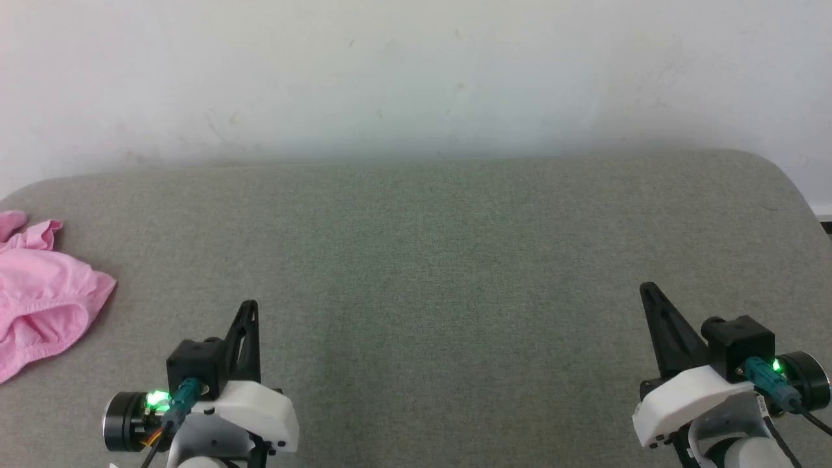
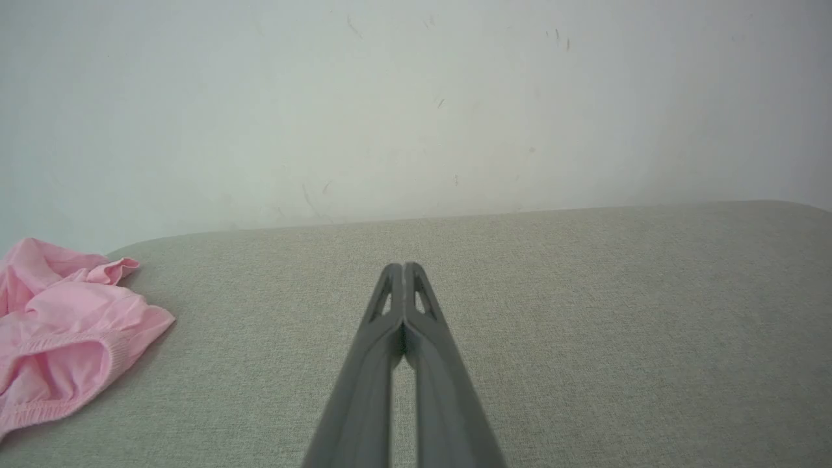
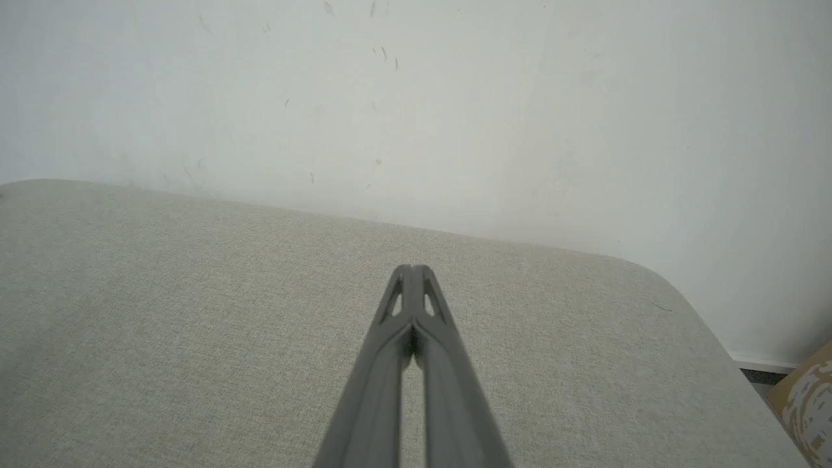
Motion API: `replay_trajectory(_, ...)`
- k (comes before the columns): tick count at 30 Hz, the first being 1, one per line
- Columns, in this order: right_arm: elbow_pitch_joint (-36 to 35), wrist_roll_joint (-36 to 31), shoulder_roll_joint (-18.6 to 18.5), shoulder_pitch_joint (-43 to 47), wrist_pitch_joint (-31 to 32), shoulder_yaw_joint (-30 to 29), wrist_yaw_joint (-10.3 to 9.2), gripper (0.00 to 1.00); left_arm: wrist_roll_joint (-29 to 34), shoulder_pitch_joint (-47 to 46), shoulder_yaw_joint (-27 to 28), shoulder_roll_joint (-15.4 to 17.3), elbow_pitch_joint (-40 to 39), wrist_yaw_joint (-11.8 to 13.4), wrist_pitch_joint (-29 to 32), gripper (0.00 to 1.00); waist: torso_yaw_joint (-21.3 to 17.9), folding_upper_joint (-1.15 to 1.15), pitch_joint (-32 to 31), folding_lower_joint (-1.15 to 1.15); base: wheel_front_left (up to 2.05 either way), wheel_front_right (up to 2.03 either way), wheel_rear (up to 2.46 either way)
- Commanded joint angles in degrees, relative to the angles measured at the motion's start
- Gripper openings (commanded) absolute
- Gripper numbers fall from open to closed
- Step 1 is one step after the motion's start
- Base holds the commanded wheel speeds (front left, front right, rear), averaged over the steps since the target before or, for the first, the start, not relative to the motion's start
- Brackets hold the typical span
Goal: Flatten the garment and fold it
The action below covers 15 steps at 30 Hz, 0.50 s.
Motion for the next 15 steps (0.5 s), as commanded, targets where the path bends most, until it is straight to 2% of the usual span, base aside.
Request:
replay_trajectory(1,-0.03,-0.27,0.18,-0.51,0.02,-0.12,-0.04,0.0,0.21,-0.54,0.24,-0.26,-0.27,-0.46,-0.01,0.0,0.0,0.0,0.0,0.0,0.0,0.0,0.0)
replay_trajectory(15,-0.03,-0.27,0.18,-0.51,0.02,-0.12,-0.04,0.0,0.21,-0.54,0.24,-0.26,-0.27,-0.46,-0.01,0.0,0.0,0.0,0.0,0.0,0.0,0.0,0.0)
